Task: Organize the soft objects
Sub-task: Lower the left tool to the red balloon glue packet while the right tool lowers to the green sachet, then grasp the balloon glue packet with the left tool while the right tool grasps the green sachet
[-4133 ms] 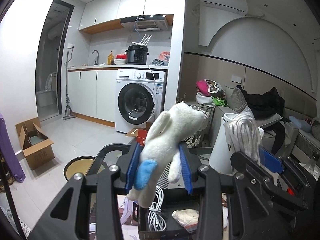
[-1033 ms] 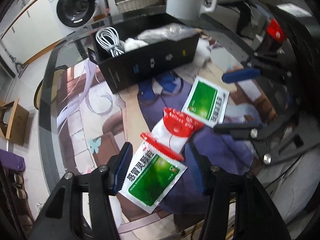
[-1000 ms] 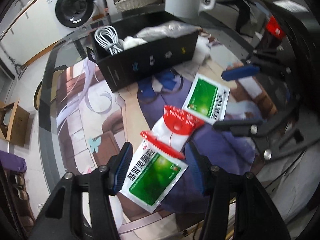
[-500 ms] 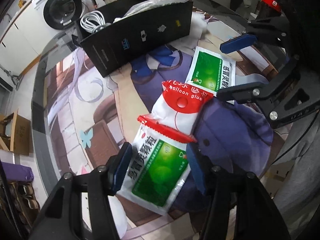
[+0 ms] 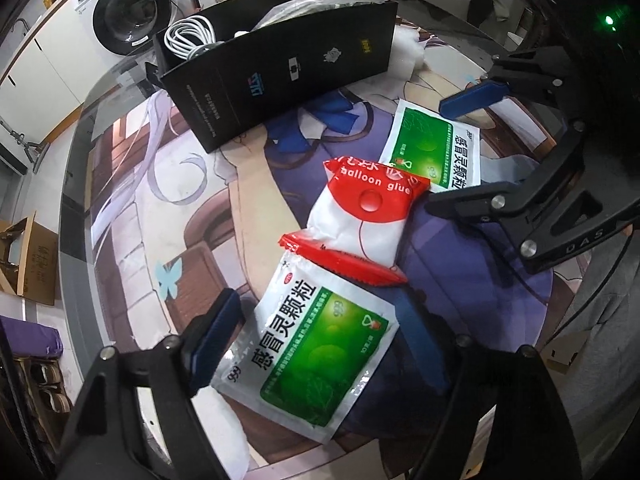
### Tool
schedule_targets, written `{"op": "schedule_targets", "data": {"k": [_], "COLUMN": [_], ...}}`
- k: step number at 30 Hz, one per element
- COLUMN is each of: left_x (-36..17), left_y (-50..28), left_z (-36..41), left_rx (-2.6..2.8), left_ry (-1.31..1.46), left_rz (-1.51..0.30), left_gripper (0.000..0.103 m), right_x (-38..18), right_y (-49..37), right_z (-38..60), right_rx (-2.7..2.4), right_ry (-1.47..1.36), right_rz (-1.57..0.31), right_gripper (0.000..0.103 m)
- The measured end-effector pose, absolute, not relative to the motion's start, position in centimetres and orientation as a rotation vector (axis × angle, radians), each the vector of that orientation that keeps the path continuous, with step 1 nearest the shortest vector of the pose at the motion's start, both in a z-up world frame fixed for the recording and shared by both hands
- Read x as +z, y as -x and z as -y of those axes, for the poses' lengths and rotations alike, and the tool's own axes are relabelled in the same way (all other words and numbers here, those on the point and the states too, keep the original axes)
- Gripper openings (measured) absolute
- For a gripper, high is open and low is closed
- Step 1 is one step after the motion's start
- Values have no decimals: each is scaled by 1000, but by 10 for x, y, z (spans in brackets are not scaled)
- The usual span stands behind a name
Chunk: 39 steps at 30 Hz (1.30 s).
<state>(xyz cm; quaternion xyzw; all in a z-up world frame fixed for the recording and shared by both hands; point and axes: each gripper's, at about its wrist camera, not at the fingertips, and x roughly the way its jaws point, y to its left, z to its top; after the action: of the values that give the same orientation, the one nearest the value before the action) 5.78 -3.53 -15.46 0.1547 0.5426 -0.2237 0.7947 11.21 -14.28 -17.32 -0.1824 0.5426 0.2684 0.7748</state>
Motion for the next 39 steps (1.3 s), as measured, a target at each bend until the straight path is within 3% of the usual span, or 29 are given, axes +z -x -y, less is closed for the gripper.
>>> {"op": "schedule_targets", "data": {"k": [13, 15, 20, 26, 33, 34, 35, 36, 39], "left_x": [-153, -152, -149, -146, -145, -146, -146, -144, -132], "left_y": [-52, -51, -49, -46, -44, -45, -46, -47, -48], "left_z": [47, 50, 53, 61, 68, 69, 70, 71, 75], "left_rx": [-493, -500, -557, -582, -537, -533, -533, -530, -512], "left_ry": [-380, -396, -370, -380, -432, -439, -448, -450, -460], "left_rz": [-1153, -1147, -1167, -1173, -1135, -1134, -1134, -1123, -1058], "left_gripper": [80, 76, 44, 17, 19, 26, 43, 52, 55], "right_x": [-177, -177, -177, -176, -170, -170, -171, -171, -170], "right_y": [-109, -107, -102, -98, -95, -94, -95, -95, -95], "right_z": [138, 138, 138, 139, 140, 140, 139, 139, 138], "right_rx": [594, 602, 616, 638, 666, 669, 670, 669, 664], "right_ry": [388, 387, 393, 400, 416, 420, 422, 422, 430], "right_rz": [-1164, -1157, -1152, -1143, -1133, -1130, -1128, -1125, -1126], "right_gripper": [94, 94, 90, 82, 70, 70, 70, 70, 70]}}
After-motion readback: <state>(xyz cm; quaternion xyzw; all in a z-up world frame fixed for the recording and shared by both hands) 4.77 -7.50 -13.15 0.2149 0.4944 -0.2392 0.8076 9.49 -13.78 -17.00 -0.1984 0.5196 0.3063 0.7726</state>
